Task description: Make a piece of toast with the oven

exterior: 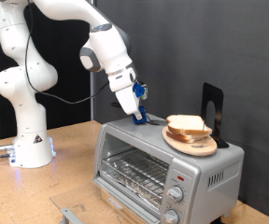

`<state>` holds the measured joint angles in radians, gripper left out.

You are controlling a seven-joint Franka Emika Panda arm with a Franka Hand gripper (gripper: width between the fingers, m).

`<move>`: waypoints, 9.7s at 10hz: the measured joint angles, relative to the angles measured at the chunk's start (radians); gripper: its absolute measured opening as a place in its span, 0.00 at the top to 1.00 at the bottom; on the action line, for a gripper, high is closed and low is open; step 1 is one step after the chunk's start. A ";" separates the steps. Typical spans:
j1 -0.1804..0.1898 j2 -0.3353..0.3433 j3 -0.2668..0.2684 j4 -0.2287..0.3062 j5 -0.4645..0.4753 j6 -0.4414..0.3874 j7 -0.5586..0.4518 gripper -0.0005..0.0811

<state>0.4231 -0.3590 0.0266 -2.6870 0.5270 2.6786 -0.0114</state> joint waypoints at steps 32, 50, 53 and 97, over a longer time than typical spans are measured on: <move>-0.121 -0.255 -0.121 -0.099 0.083 -0.062 -0.023 0.41; -0.173 0.043 -0.117 0.245 -0.059 -0.419 0.116 0.41; -0.170 0.032 -0.115 0.247 -0.050 -0.403 0.091 0.41; -0.170 0.268 -0.012 0.390 0.035 -0.160 0.113 0.41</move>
<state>0.2533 -0.0913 0.0142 -2.2967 0.5618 2.5188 0.1019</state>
